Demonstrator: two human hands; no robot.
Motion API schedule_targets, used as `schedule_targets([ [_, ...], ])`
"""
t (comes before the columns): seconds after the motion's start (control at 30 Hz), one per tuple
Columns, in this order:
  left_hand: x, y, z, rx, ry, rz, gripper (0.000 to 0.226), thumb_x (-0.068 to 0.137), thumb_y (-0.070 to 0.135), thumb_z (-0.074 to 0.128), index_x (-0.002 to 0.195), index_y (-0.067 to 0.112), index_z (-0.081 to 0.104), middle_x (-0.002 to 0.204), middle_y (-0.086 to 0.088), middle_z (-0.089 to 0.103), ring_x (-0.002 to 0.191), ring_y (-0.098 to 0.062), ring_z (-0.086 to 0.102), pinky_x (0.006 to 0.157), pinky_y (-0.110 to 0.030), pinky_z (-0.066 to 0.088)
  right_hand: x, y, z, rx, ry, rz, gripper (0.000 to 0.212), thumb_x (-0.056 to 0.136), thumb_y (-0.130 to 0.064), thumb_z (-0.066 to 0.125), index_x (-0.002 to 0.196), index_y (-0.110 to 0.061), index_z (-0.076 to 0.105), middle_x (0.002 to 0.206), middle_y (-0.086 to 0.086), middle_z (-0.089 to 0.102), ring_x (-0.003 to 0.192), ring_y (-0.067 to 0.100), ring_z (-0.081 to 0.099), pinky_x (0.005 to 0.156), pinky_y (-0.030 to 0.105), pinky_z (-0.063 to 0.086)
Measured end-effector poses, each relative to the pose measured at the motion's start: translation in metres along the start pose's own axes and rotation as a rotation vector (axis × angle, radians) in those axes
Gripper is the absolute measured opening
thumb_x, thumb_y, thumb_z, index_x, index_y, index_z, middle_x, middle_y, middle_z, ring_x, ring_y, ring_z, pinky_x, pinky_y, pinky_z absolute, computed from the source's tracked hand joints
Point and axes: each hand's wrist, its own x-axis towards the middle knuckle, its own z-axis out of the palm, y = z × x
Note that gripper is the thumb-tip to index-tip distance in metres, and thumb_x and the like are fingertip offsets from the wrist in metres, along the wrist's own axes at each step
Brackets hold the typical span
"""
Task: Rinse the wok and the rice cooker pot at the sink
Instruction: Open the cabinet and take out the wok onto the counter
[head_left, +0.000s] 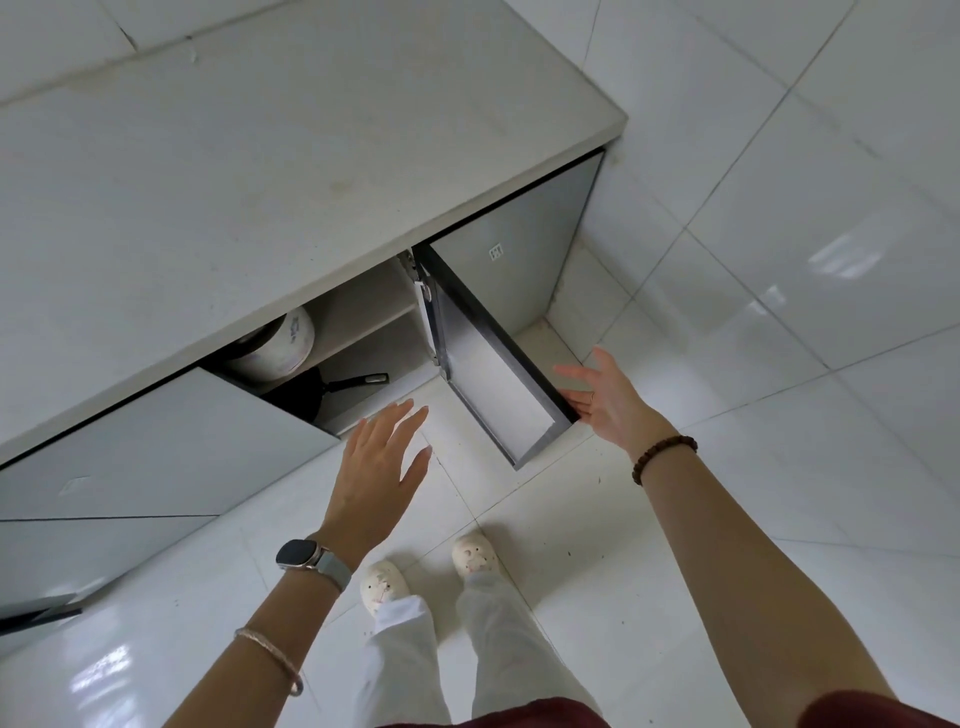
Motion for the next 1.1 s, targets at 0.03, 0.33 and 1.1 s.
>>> schedule_targets([
  [0.03, 0.001, -0.002, 0.000, -0.005, 0.006, -0.006, 0.070, 0.092, 0.061, 0.014, 0.144, 0.023, 0.041, 0.152, -0.001, 0.040, 0.144, -0.022, 0.031, 0.120, -0.048, 0.019, 0.000, -0.001, 0.000, -0.005, -0.009, 0.010, 0.064, 0.098, -0.060, 0.025, 0.130, -0.016, 0.058, 0.118, 0.016, 0.058, 0.102, 0.019, 0.058, 0.091, 0.032, 0.042],
  [0.33, 0.000, -0.006, -0.010, -0.307, 0.108, -0.196, 0.046, 0.098, 0.038, 0.041, 0.140, 0.019, 0.046, 0.145, 0.000, 0.046, 0.136, -0.020, 0.040, 0.114, -0.038, 0.031, -0.021, -0.027, 0.030, -0.406, 0.062, -0.313, 0.045, 0.097, -0.052, 0.039, 0.132, -0.026, 0.052, 0.132, -0.006, 0.056, 0.118, 0.009, 0.052, 0.111, 0.040, 0.034],
  [1.1, 0.014, -0.186, -0.075, -2.034, 0.821, -0.874, 0.031, 0.103, 0.016, 0.036, 0.126, 0.001, 0.049, 0.133, -0.018, 0.053, 0.124, -0.032, 0.052, 0.103, -0.037, 0.043, -0.014, -0.049, 0.292, -1.110, -0.228, -1.202, 0.047, 0.094, -0.033, 0.056, 0.138, -0.020, 0.045, 0.141, -0.005, 0.046, 0.134, 0.013, 0.036, 0.115, 0.041, 0.027],
])
